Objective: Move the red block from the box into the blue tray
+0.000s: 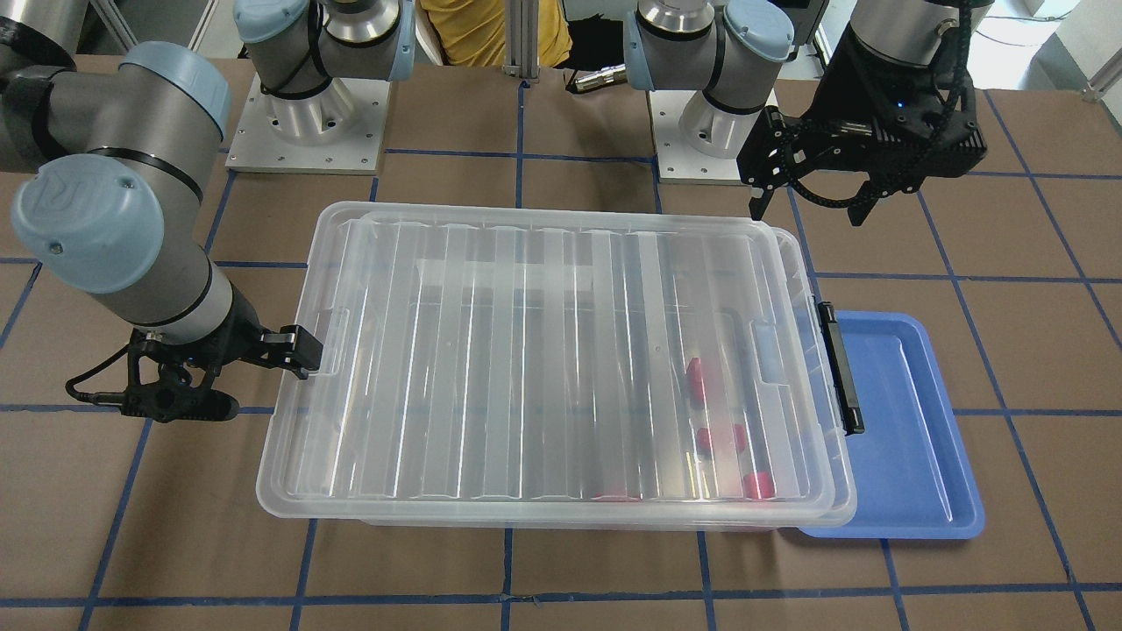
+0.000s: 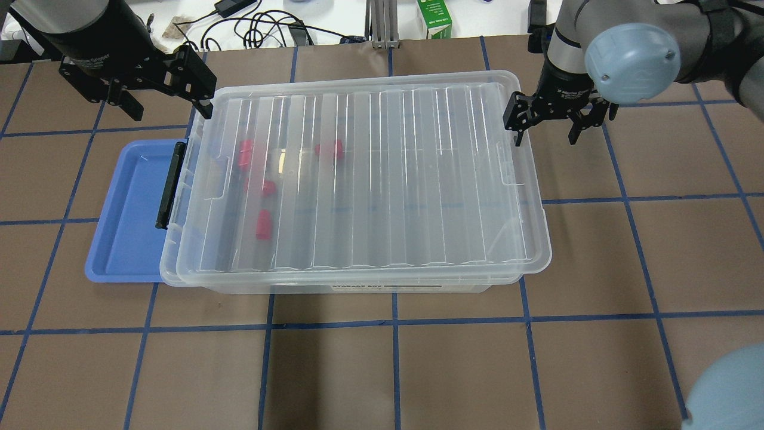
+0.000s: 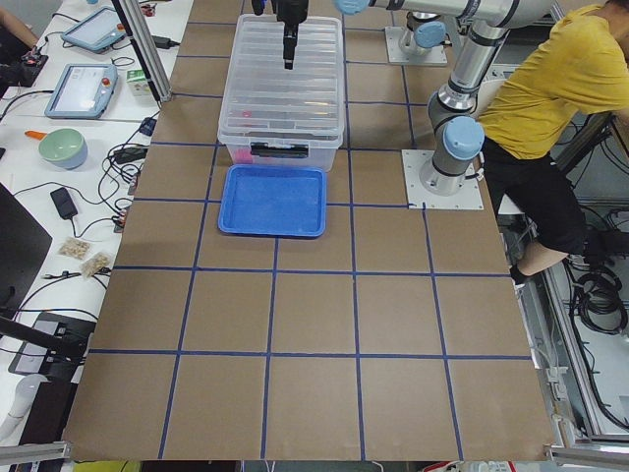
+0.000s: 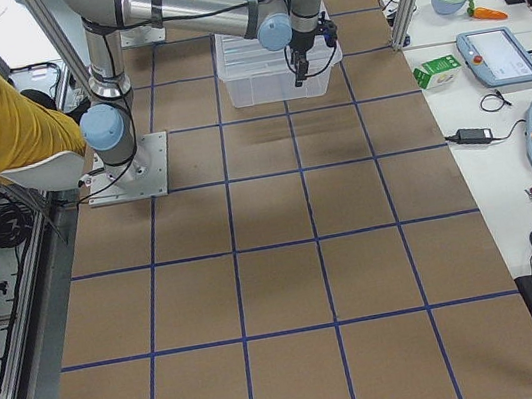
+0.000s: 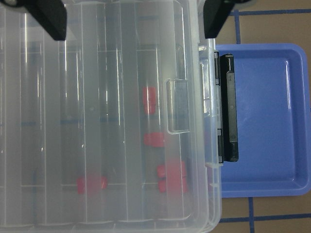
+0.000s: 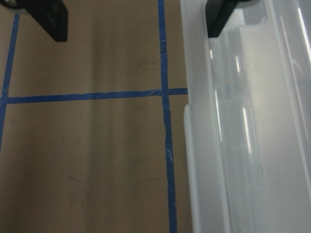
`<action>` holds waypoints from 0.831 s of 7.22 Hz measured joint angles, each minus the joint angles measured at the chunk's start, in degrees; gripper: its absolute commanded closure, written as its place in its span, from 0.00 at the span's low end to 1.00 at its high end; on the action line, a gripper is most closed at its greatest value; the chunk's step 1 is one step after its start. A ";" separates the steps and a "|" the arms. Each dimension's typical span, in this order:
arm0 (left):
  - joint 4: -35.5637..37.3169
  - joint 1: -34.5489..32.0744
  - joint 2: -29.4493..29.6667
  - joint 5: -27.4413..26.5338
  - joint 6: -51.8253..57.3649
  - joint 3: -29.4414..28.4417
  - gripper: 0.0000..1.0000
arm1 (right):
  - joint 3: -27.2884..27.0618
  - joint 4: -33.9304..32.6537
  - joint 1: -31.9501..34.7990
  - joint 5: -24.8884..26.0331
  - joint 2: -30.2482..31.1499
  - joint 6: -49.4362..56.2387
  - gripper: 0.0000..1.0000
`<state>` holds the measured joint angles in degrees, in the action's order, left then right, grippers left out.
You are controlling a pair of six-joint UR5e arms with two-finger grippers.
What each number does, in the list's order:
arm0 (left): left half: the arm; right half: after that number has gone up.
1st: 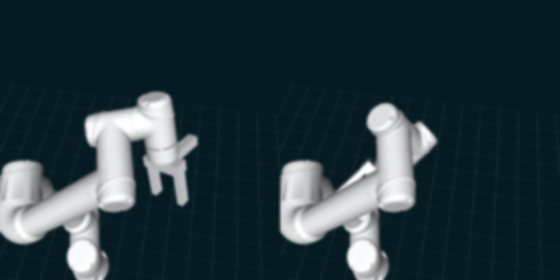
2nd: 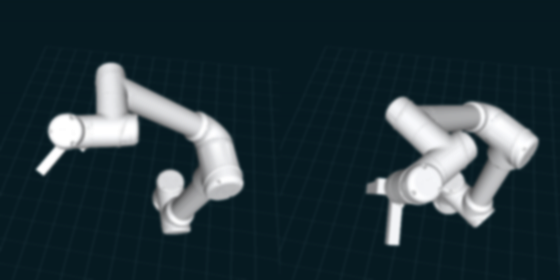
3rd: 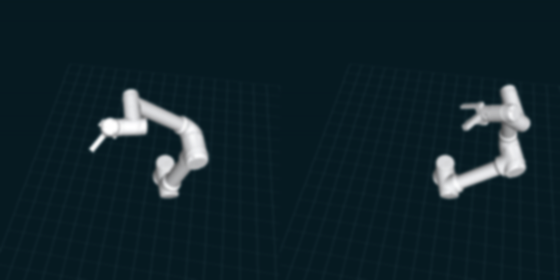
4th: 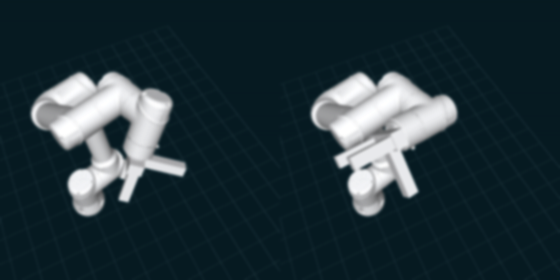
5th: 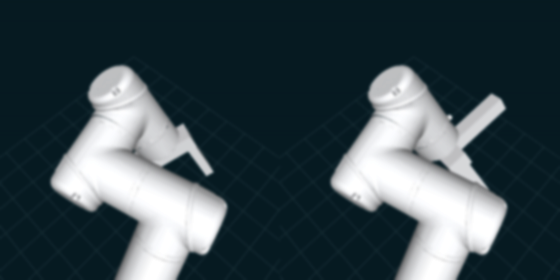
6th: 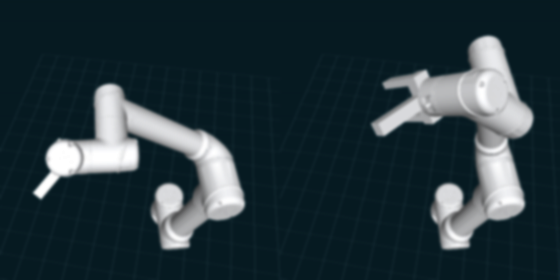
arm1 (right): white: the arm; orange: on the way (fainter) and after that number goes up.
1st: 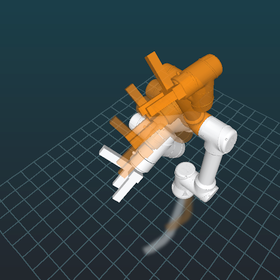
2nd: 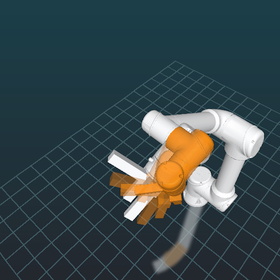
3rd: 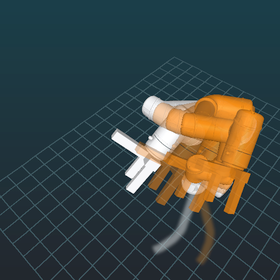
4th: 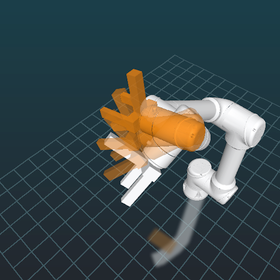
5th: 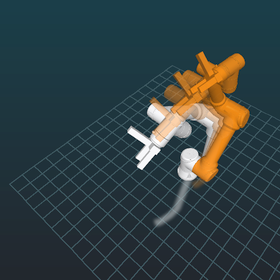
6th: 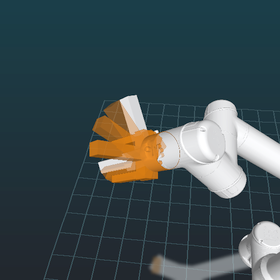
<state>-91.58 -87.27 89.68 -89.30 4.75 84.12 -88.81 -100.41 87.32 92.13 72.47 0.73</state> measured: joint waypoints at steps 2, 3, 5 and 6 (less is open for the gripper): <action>0.00 0.00 -0.02 0.00 0.00 -0.01 0.00 | 0.16 0.42 -3.40 0.73 0.29 2.95 0.00; 0.02 0.00 -0.02 0.00 0.00 -0.01 0.00 | 0.25 0.65 -5.04 0.81 0.43 4.45 0.00; 0.02 -0.03 -0.03 0.00 0.00 0.01 0.00 | 0.42 0.82 -6.93 1.86 0.60 6.46 0.00; 0.01 -0.06 -0.03 0.00 0.00 0.07 0.00 | 0.45 0.83 -7.50 2.27 0.63 7.00 0.00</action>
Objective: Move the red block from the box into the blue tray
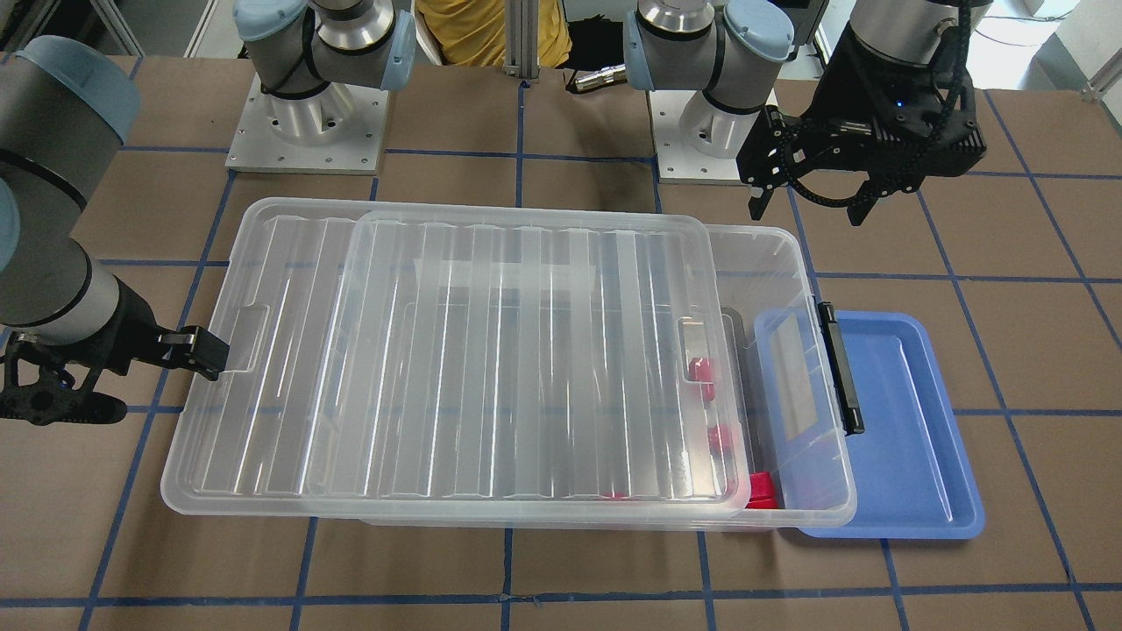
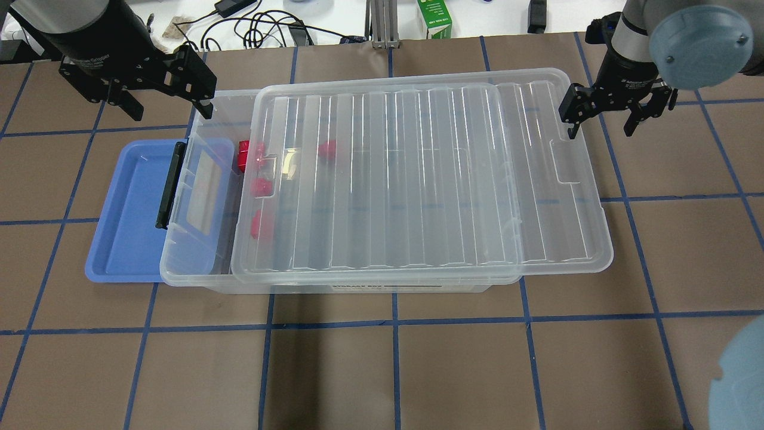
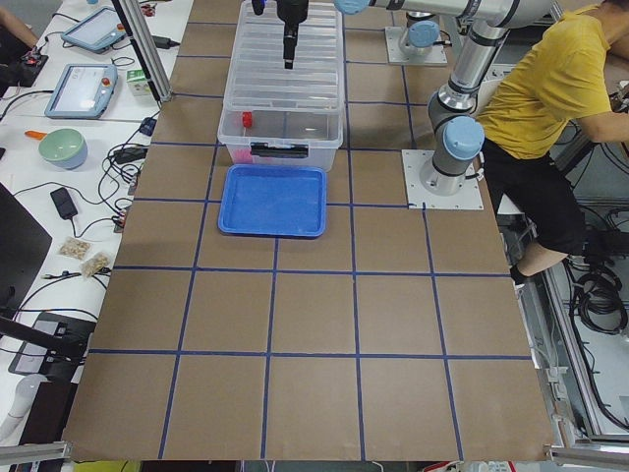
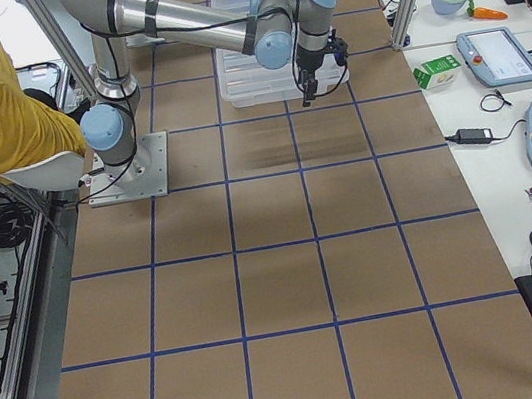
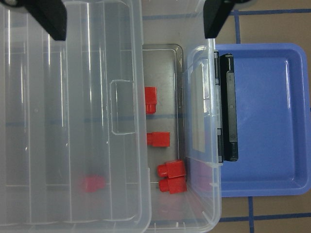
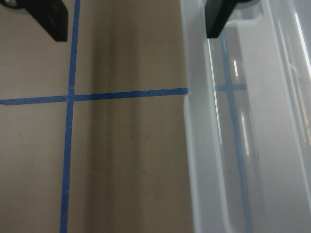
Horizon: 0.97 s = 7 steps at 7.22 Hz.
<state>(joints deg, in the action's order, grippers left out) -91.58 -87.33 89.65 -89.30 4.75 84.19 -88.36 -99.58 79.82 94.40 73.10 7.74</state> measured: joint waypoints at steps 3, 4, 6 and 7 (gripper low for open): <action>-0.01 -0.07 0.08 0.00 0.00 0.13 0.00 | 0.09 0.02 -2.58 1.54 0.08 4.08 0.00; -0.01 -0.07 0.08 0.00 0.00 0.12 0.00 | 0.09 0.04 -3.57 1.68 0.10 5.50 0.00; -0.01 -0.11 0.09 0.00 0.00 0.15 0.00 | 0.05 0.05 -4.82 1.76 0.11 7.30 0.00; -0.01 -0.20 0.15 -0.02 -0.02 0.21 0.00 | 0.04 0.02 -5.12 1.81 0.12 7.57 0.00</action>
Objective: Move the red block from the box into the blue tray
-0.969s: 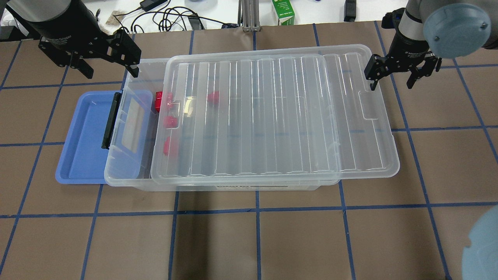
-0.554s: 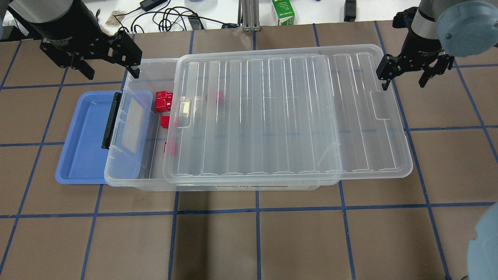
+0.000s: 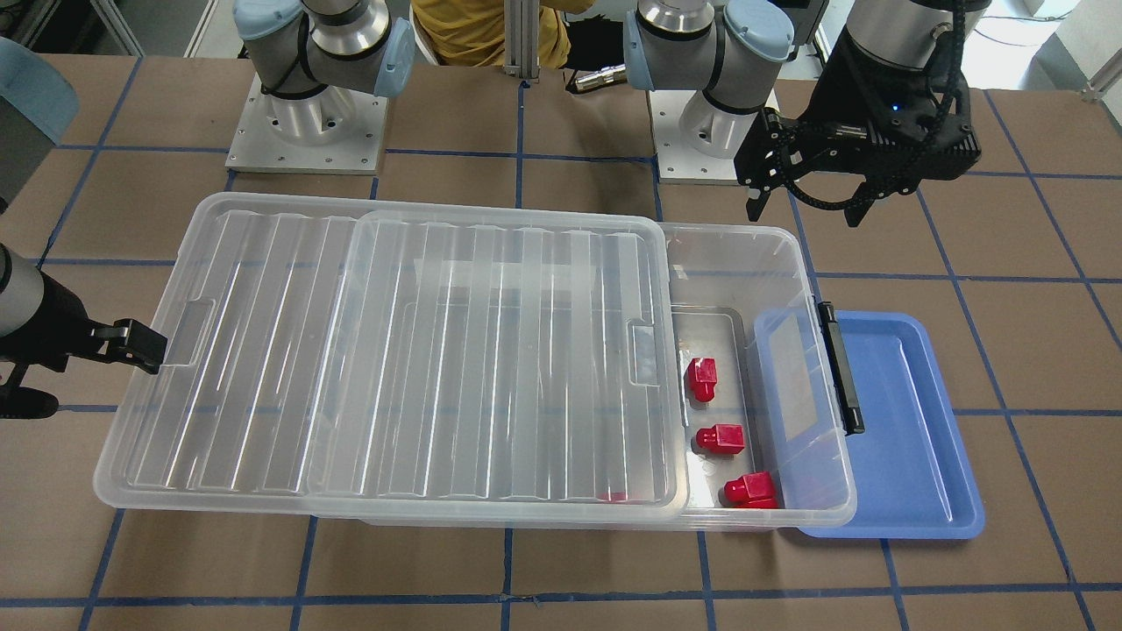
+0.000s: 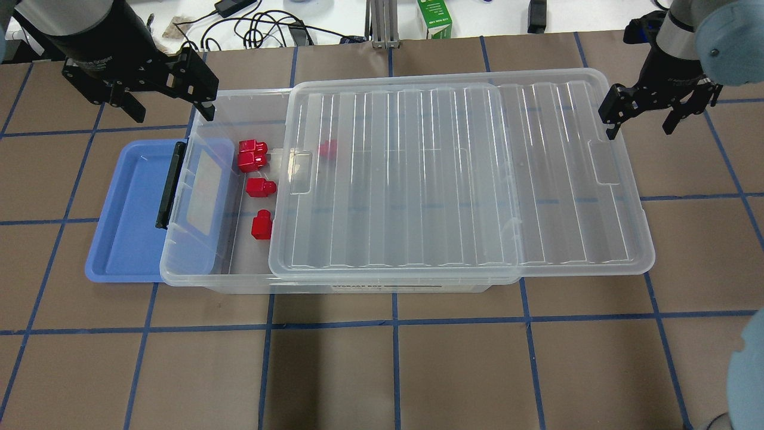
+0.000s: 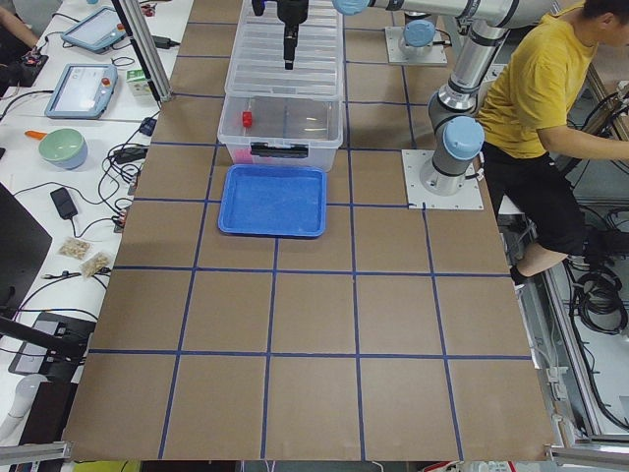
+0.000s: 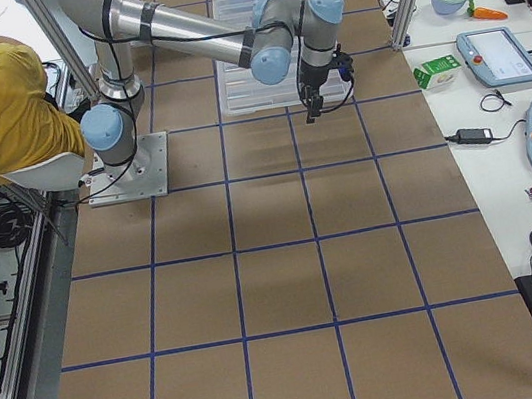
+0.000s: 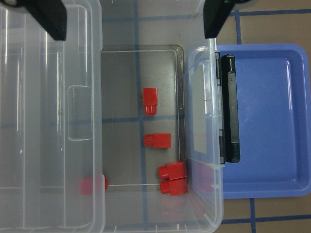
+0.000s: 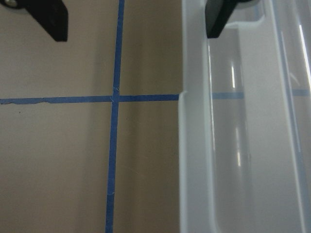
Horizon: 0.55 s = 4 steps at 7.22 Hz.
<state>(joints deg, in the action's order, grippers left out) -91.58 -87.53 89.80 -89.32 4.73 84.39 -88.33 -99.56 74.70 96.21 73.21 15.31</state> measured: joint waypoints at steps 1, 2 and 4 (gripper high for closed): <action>0.00 -0.12 0.08 -0.03 -0.04 0.03 0.00 | 0.00 -0.03 -0.23 0.06 0.00 0.11 0.00; -0.04 -0.24 0.23 -0.10 -0.06 0.11 0.00 | 0.01 -0.08 -0.35 0.10 0.00 0.14 0.00; 0.02 -0.25 0.83 -0.09 0.61 2.25 0.00 | 0.19 -0.03 -0.31 -0.20 0.22 0.12 0.00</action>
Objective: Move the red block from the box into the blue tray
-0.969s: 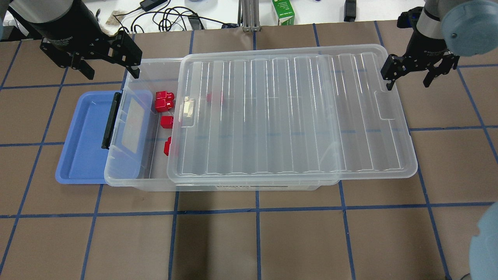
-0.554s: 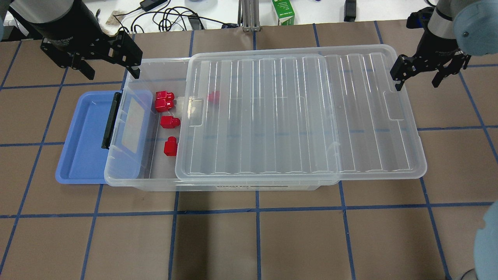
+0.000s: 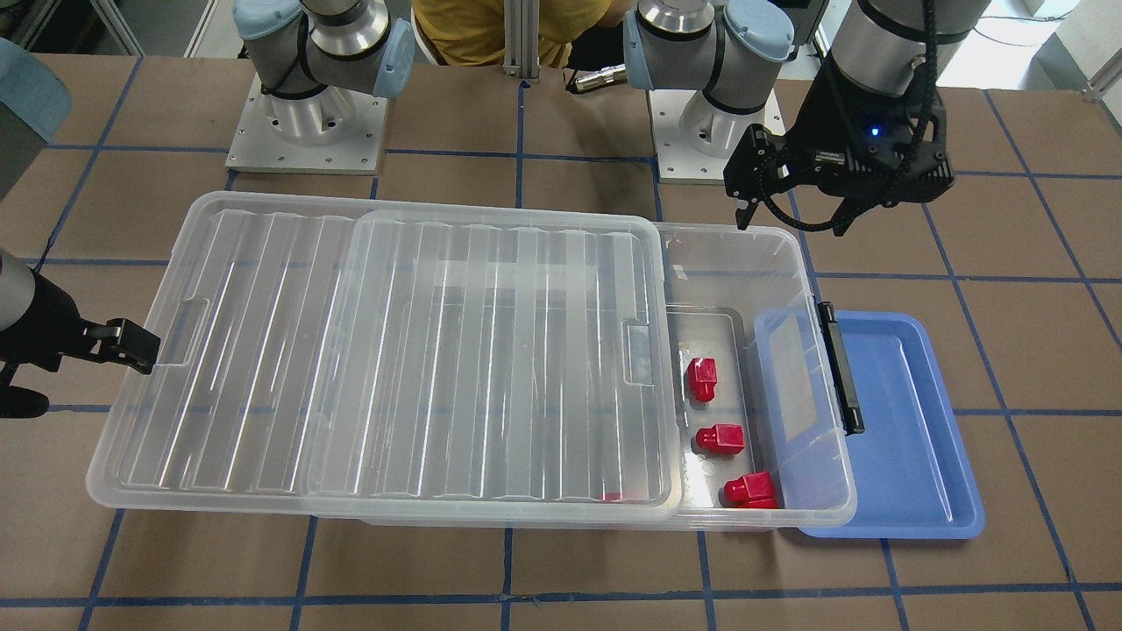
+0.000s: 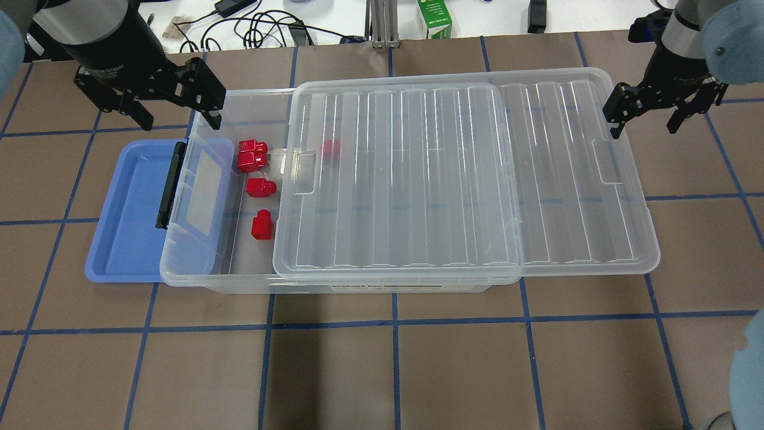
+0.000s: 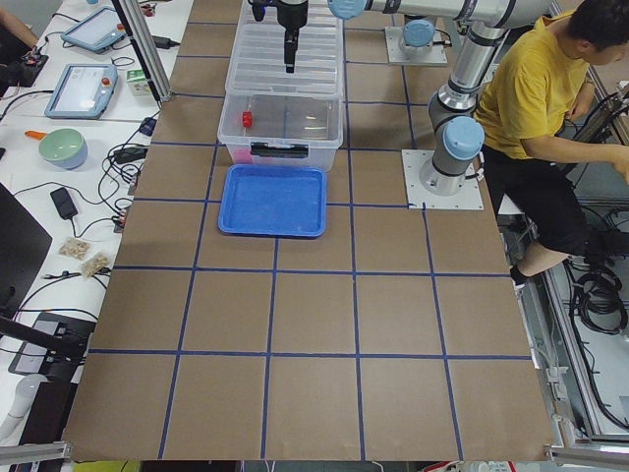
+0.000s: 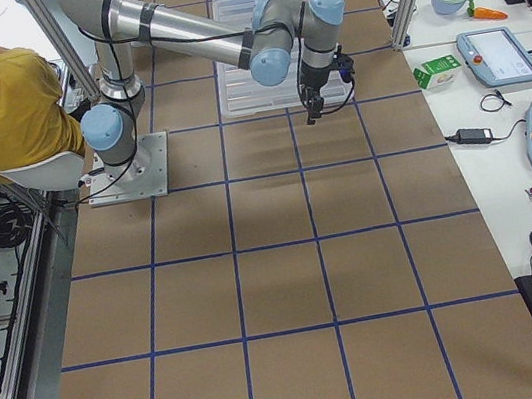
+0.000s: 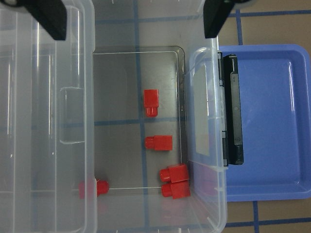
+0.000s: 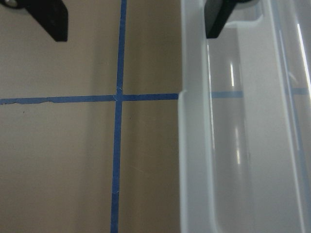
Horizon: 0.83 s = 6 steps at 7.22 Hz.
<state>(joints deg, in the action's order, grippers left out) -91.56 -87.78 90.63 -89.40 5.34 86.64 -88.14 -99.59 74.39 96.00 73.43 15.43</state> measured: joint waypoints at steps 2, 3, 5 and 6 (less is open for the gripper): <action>5.58 0.44 1.42 0.16 0.76 6.54 0.00 | 0.11 0.92 0.42 -0.73 2.63 -0.25 0.00; 9.61 0.53 2.11 0.15 1.10 10.72 0.00 | 0.33 2.83 0.63 -1.07 5.40 -0.51 0.00; 17.55 0.63 4.29 0.23 1.53 16.53 0.00 | 2.67 10.51 0.91 -1.45 11.17 -1.79 0.00; 19.04 0.66 5.55 0.29 1.46 17.69 0.00 | 4.82 14.76 1.10 -1.47 12.91 -2.85 0.00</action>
<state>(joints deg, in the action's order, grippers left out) -72.52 -87.12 96.19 -89.12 6.80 104.34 -83.32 -84.83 75.49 94.53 86.34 12.58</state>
